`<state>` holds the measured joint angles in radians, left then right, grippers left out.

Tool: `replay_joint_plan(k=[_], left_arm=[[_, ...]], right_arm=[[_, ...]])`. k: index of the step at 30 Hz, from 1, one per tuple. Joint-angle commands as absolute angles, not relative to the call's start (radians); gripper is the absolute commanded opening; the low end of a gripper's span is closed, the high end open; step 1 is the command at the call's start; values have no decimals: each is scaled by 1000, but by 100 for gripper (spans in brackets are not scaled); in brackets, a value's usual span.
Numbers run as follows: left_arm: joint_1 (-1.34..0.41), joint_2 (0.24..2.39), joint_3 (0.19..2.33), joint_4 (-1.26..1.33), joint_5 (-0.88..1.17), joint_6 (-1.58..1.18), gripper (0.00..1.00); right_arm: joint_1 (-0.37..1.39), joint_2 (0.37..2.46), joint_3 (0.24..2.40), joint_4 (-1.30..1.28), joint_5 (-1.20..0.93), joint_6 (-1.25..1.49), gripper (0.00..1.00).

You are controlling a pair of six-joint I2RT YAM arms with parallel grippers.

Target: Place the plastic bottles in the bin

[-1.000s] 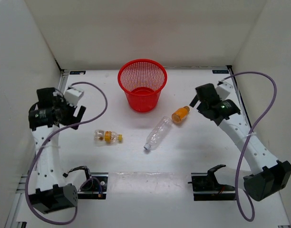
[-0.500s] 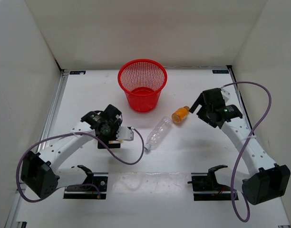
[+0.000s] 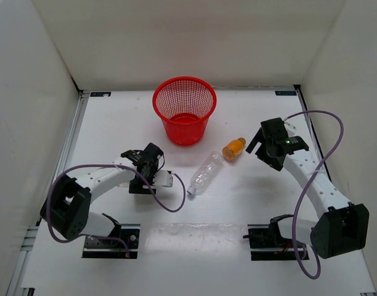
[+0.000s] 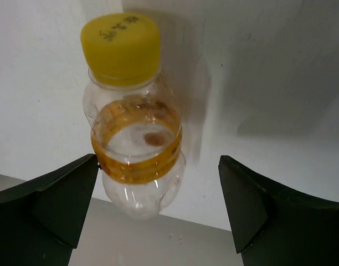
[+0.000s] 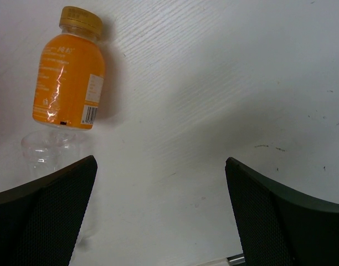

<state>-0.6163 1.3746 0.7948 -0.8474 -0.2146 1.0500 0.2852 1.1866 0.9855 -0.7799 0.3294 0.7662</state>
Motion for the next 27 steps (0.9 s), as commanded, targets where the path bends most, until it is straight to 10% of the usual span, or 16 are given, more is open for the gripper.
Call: replay_joint_plan(k=[1, 6, 14, 22, 27], left_arm=[[-597, 1408, 784, -787, -189, 1029, 100], [-554, 1442, 793, -766, -155, 1020, 88], [-545, 1462, 890, -827, -166, 915, 10], [-535, 1350, 1403, -1127, 139, 805, 10], [-488, 1315, 1601, -862, 278, 624, 10]], right_arm=[[281, 1210, 1008, -746, 311, 741, 100], [272, 1220, 1008, -736, 302, 723, 100], [241, 1220, 1019, -736, 284, 703, 100], [209, 1239, 1008, -716, 230, 703, 100], [200, 1319, 1074, -706, 178, 712, 100]])
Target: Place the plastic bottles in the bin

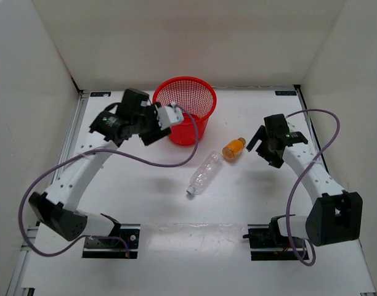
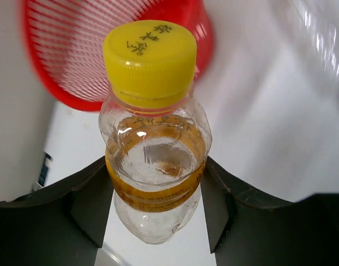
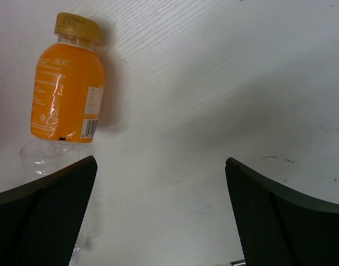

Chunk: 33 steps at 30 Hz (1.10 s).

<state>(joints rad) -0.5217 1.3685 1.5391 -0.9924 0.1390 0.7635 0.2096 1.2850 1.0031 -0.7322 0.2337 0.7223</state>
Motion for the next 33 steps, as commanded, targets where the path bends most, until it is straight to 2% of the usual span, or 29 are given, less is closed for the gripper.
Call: replay_joint_plan(k=[1, 5, 11, 13, 14, 19, 20, 21, 27, 33], left_arm=[[-488, 1348, 1646, -824, 288, 591, 10], [-445, 1598, 1915, -810, 340, 418, 17], [-422, 1934, 2224, -810, 394, 348, 27], [-422, 1985, 2261, -810, 382, 348, 51], [-422, 2014, 2270, -810, 382, 348, 60], [-422, 2023, 2206, -810, 336, 368, 79], [-422, 2023, 2192, -810, 336, 368, 91], [-422, 2013, 2166, -810, 325, 368, 100], [-422, 1936, 2134, -810, 250, 331, 100], [-422, 1770, 2037, -810, 164, 313, 100]], right_arm=[[199, 1350, 1090, -706, 166, 712, 100], [189, 1423, 1184, -706, 101, 730, 100], [189, 1511, 1253, -697, 40, 772, 100], [189, 1529, 1253, -687, 15, 791, 100], [189, 1545, 1253, -687, 3, 792, 100], [221, 1581, 1262, -664, 3, 810, 100], [232, 1598, 1273, -664, 3, 810, 100], [241, 1621, 1273, -664, 3, 819, 100], [241, 1729, 1308, -626, -34, 842, 100], [250, 1838, 1358, -664, -25, 873, 100]])
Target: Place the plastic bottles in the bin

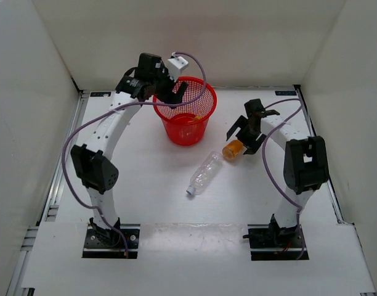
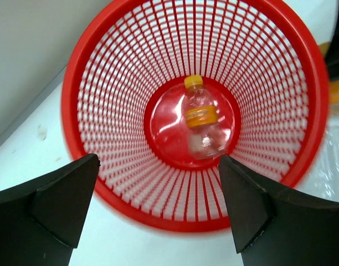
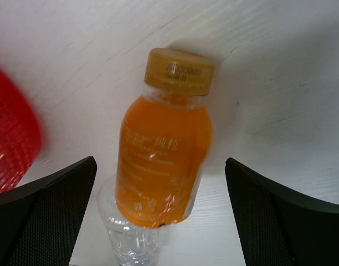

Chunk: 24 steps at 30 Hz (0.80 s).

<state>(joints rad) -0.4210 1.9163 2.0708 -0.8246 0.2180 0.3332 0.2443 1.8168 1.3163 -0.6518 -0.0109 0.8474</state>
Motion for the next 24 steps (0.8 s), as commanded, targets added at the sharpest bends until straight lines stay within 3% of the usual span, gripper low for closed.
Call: replay_joint_plan(k=[1, 5, 6, 8, 9, 11, 12, 20, 24], left_arm=[[-422, 1711, 1985, -821, 164, 327, 100], [-422, 1558, 1827, -839, 143, 353, 100], [-422, 1527, 1794, -839, 143, 353, 100], [-422, 1439, 1691, -865, 132, 402, 100], [-422, 1412, 1659, -865, 132, 416, 100], [-431, 1334, 1565, -885, 89, 452, 100], [-431, 1310, 1537, -885, 77, 453, 100], [-466, 1131, 1276, -936, 20, 544, 100], [-503, 1111, 1195, -998, 2, 598, 100]], right_arm=[[250, 1847, 1358, -664, -25, 873, 100], [270, 1902, 1379, -664, 4, 873, 94], [270, 1902, 1379, -664, 5, 873, 82], [279, 1913, 1379, -664, 17, 873, 73], [279, 1913, 1379, -664, 26, 873, 59], [279, 1902, 1368, -664, 46, 873, 44], [279, 1892, 1359, -664, 61, 873, 31], [310, 1640, 1394, -640, 392, 850, 18], [423, 1571, 1557, -439, 604, 587, 18]])
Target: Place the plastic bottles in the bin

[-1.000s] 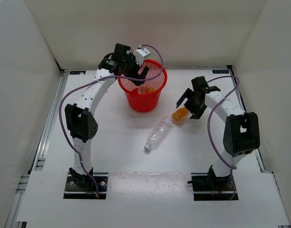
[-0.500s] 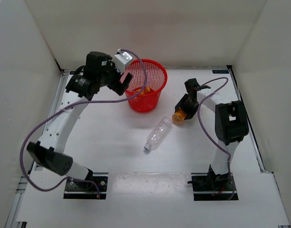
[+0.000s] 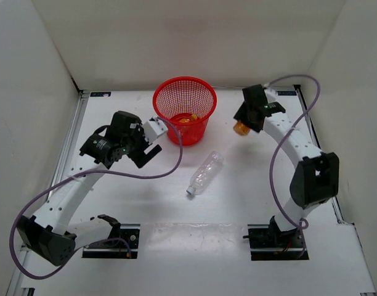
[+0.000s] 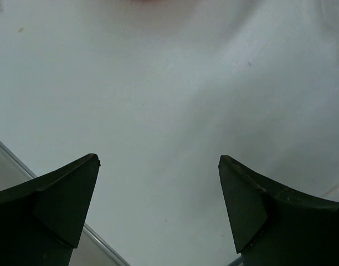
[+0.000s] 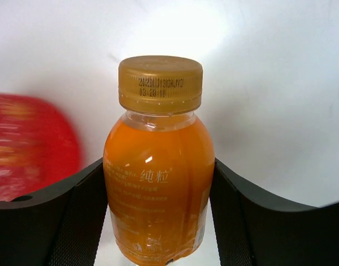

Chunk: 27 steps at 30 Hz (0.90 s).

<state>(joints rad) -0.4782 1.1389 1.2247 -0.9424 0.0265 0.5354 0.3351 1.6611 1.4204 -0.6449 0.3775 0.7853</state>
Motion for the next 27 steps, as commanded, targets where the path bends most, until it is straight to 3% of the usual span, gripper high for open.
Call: replay_joint_plan(k=[1, 5, 8, 11, 14, 15, 19, 21, 27], left_arm=[[-517, 1111, 1169, -1017, 2, 613, 100], [-541, 1120, 1112, -1063, -35, 646, 100], [-560, 1120, 1094, -1077, -86, 666, 100], [-560, 1111, 1094, -1092, -138, 698, 100], [-560, 1101, 1094, -1092, -167, 709, 100], [-560, 1092, 1094, -1101, -167, 709, 100], [-590, 1118, 1138, -1101, -121, 700, 100], [-638, 1167, 1195, -1111, -109, 699, 100], [-839, 1398, 1382, -1132, -86, 672, 100]], right_arm=[[449, 1571, 1583, -376, 613, 525, 18], [552, 1643, 1693, -120, 484, 332, 26], [589, 1793, 1865, -162, 375, 310, 31], [632, 1960, 2110, -360, 391, 324, 40], [664, 2016, 2152, -425, 382, 319, 61], [664, 2005, 2137, -404, 371, 319, 74], [686, 1961, 2073, -364, 347, 287, 94], [686, 1936, 2072, -364, 347, 287, 100], [686, 1803, 2039, -364, 457, 288, 100]])
